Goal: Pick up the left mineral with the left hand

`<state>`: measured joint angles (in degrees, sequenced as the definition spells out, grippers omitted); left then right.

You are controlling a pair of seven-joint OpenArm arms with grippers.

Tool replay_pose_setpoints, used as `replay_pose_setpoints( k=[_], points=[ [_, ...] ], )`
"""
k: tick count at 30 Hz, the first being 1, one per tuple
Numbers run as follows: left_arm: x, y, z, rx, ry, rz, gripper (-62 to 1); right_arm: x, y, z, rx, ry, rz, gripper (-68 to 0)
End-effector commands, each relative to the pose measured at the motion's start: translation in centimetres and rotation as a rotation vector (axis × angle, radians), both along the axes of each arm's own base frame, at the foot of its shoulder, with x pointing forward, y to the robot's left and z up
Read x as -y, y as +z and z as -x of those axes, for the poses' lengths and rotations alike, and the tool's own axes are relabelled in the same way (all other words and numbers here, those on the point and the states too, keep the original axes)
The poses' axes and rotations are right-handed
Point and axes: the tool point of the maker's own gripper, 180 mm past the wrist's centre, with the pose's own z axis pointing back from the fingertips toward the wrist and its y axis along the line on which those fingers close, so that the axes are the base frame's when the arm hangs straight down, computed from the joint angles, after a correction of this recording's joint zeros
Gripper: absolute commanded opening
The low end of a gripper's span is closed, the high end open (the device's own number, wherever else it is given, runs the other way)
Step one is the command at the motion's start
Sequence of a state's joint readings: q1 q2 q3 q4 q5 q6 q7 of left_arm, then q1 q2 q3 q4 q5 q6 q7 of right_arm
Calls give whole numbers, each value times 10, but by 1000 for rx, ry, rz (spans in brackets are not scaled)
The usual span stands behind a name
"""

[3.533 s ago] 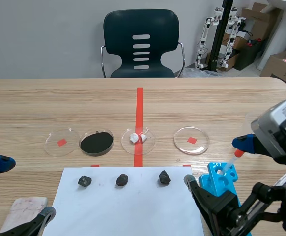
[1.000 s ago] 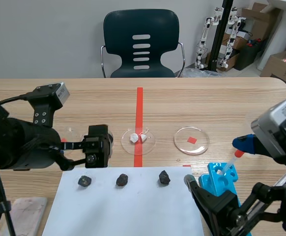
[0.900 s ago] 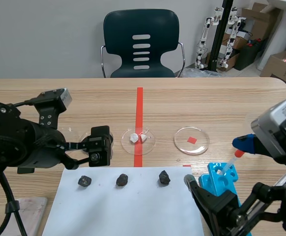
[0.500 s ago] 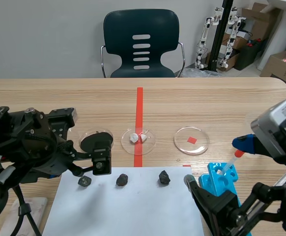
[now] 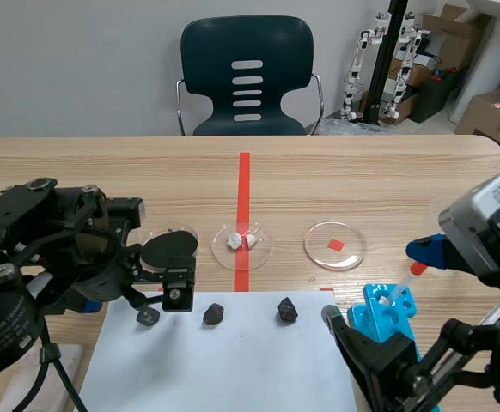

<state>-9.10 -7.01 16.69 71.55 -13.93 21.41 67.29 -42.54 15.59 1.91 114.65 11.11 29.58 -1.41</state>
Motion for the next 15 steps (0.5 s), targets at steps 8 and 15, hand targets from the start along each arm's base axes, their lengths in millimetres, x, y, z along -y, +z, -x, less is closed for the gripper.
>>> replay_pose_setpoints(
  k=[8,15],
  points=[
    [4,6,-3,29,-22,-51,14,0,14,-6,48,1,-9,4],
    [12,3,3,13,-58,-73,14,0,14,-6,48,1,-9,4]
  ],
)
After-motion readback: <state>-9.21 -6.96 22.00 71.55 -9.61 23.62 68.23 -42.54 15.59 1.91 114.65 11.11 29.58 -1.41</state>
